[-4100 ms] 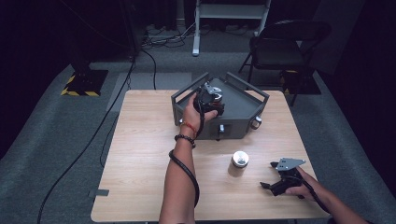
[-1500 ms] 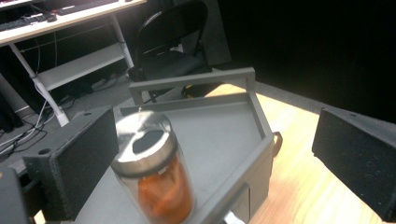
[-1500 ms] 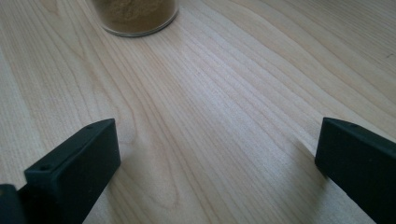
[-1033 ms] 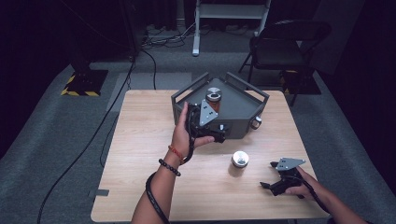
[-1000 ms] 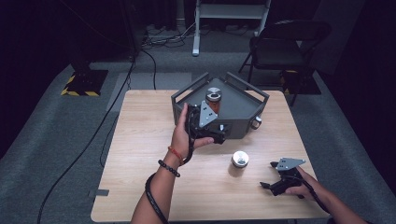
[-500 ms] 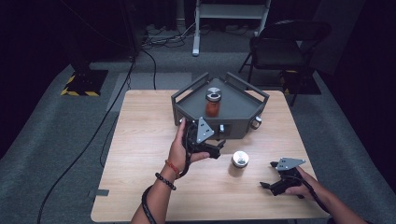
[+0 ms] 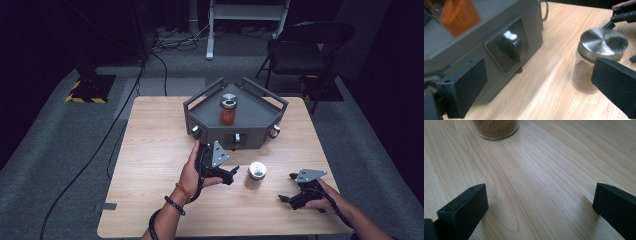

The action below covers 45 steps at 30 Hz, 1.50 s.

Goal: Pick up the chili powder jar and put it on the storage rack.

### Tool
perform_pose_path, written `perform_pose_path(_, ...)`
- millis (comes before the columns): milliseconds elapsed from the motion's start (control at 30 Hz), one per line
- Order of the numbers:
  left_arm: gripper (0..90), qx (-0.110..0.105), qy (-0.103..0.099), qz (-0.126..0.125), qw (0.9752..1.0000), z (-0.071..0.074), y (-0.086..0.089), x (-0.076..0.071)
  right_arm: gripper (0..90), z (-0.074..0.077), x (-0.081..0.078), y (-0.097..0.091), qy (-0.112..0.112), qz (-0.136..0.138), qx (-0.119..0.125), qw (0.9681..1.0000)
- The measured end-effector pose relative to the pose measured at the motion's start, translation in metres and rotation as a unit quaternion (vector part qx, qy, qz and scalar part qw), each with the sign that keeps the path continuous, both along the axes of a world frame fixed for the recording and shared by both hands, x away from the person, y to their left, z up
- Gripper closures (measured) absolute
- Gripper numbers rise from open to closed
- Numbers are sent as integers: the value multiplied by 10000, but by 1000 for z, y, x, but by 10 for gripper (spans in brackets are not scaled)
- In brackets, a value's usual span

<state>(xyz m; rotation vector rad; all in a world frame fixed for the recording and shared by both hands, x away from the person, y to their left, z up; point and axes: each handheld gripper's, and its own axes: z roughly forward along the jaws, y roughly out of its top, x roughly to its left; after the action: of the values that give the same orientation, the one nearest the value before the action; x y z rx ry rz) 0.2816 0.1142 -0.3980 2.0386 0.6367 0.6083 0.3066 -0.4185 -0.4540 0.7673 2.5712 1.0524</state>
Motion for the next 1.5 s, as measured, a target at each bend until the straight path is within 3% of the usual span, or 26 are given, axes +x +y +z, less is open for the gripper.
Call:
perform_pose_path(367, 4, 230, 288, 121, 9992, -17, 12, -5, 0, 0, 0, 0, 0, -2, 1, 10000)
perform_pose_path(467, 5, 404, 343, 172, 9984, -20, 13, -7, 0, 0, 0, 0, 0, -3, 0, 10000)
perform_pose_path(900, 7, 640, 627, 372, 9953, -30, 29, -9, 0, 0, 0, 0, 0, -2, 0, 10000)
perform_pose_path(1000, 8, 810, 705, 412, 9934, -30, 30, -8, 0, 0, 0, 0, 0, -2, 0, 10000)
perform_pose_path(1500, 10, 1075, 1061, 679, 9862, -44, 48, -4, 0, 0, 0, 0, 1, -3, -1, 10000)
